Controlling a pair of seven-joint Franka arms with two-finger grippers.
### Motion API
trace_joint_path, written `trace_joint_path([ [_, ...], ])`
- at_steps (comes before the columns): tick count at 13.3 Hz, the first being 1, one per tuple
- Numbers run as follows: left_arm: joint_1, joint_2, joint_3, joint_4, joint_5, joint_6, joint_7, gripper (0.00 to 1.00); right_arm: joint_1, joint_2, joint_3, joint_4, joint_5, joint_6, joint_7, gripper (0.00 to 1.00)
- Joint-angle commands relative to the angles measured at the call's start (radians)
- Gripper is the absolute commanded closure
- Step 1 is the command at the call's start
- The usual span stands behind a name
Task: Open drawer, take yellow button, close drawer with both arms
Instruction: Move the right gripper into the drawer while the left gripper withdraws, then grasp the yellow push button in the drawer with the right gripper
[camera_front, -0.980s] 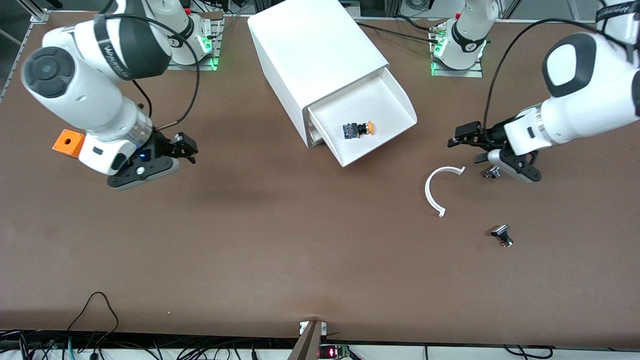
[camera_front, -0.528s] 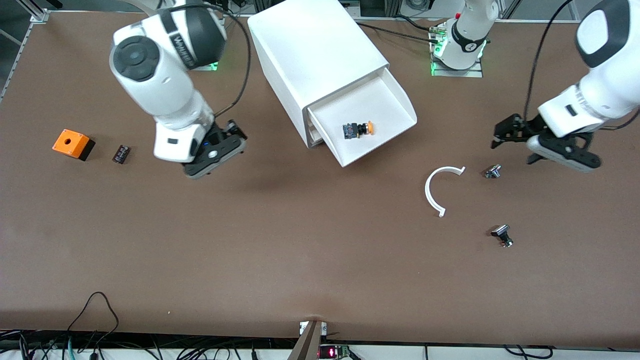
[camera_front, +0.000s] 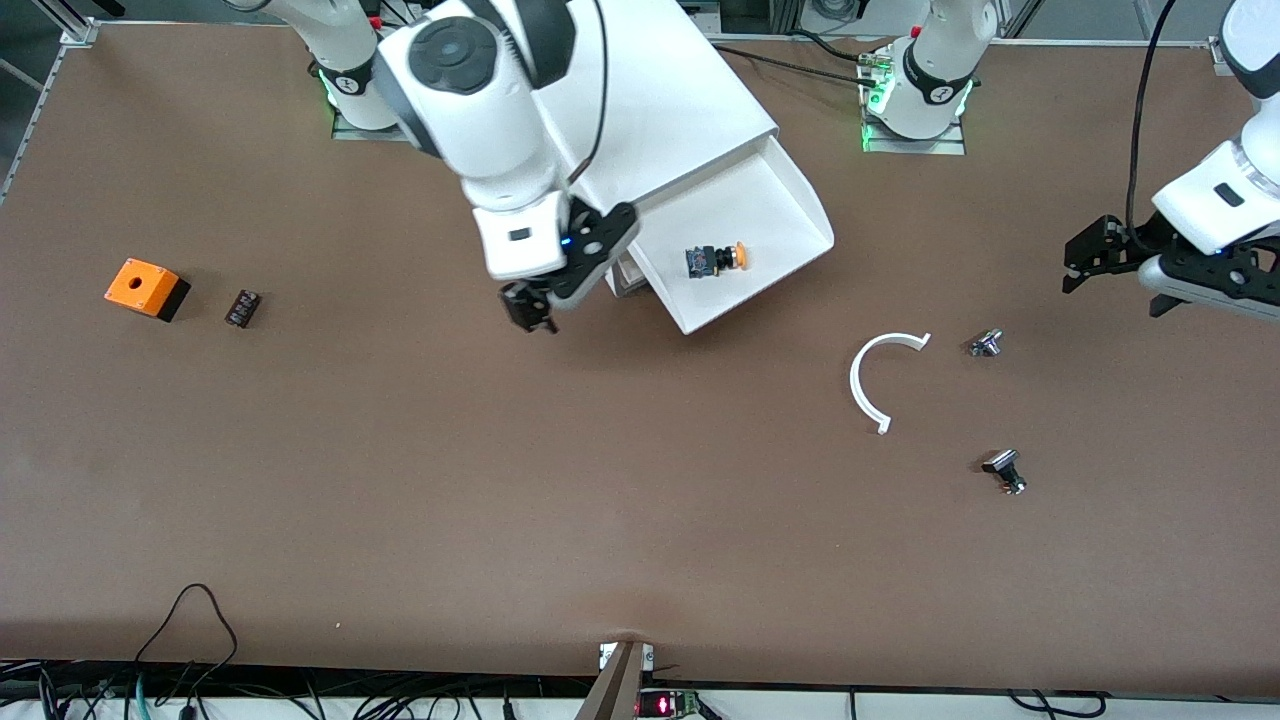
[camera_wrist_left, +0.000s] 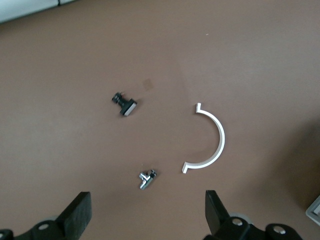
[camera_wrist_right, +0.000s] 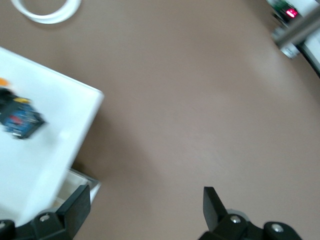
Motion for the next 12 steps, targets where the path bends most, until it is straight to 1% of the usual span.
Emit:
trace_joint_path([
  [1,-0.005,-0.024,0.011,0.008,0.030,-0.080,-0.154,0.00,0.088,0.083,-0.012,0.139,-0.011,-0.079,-0.057,0.00],
  [3,-0.010,-0.025,0.037,0.006,0.032,-0.106,-0.192,0.00,0.114,0.118,-0.010,0.183,-0.003,-0.084,-0.115,0.00],
  [4,-0.010,-0.025,0.039,0.008,0.032,-0.107,-0.192,0.00,0.120,0.131,0.000,0.199,0.004,-0.085,-0.142,0.00],
  [7,-0.013,-0.036,0.039,0.005,0.032,-0.107,-0.193,0.00,0.120,0.152,0.053,0.204,0.001,-0.085,-0.215,0.00],
  [12,-0.004,-0.016,0.037,0.022,0.030,-0.123,-0.193,0.00,0.134,0.183,0.059,0.201,-0.006,-0.090,-0.329,0.00],
])
